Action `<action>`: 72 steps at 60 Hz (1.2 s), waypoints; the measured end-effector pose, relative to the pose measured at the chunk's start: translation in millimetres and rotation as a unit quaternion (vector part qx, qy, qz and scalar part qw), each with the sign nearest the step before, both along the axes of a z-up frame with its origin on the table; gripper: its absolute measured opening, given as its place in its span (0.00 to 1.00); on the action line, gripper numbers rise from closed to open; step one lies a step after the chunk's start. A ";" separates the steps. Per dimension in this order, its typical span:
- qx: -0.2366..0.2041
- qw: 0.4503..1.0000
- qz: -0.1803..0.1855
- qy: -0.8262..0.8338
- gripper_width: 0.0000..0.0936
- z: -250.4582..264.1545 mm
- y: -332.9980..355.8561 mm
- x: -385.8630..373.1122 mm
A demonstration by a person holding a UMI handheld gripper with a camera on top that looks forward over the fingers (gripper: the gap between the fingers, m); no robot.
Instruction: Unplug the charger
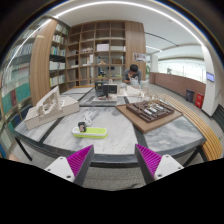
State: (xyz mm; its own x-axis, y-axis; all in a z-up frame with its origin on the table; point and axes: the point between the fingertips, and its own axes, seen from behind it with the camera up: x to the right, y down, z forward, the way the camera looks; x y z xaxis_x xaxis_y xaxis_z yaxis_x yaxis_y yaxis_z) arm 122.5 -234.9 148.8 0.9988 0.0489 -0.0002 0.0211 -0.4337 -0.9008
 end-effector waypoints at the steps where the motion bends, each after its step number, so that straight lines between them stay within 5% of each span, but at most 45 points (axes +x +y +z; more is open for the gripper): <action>1: 0.001 1.000 -0.003 0.002 0.91 0.4 0.9 -0.1; 14: 0.005 1.000 -0.006 0.001 0.89 4.2 30.3 -4.4; 37: -0.007 0.996 0.091 0.009 0.90 -53.4 152.2 -170.4; 50: -0.028 0.998 0.053 -0.029 0.88 -100.4 222.1 -171.3; 56: -0.025 0.999 0.039 -0.027 0.76 -112.9 245.3 -169.2; 61: -0.012 0.997 0.057 -0.046 0.31 -118.5 250.0 -178.7; 72: 0.015 0.998 0.023 -0.049 0.22 -115.4 250.6 -175.0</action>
State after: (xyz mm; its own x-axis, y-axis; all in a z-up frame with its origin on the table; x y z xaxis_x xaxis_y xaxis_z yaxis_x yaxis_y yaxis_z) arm -52.6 15.6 33.4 0.9906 0.0932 0.1002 0.1296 -0.4029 -0.9060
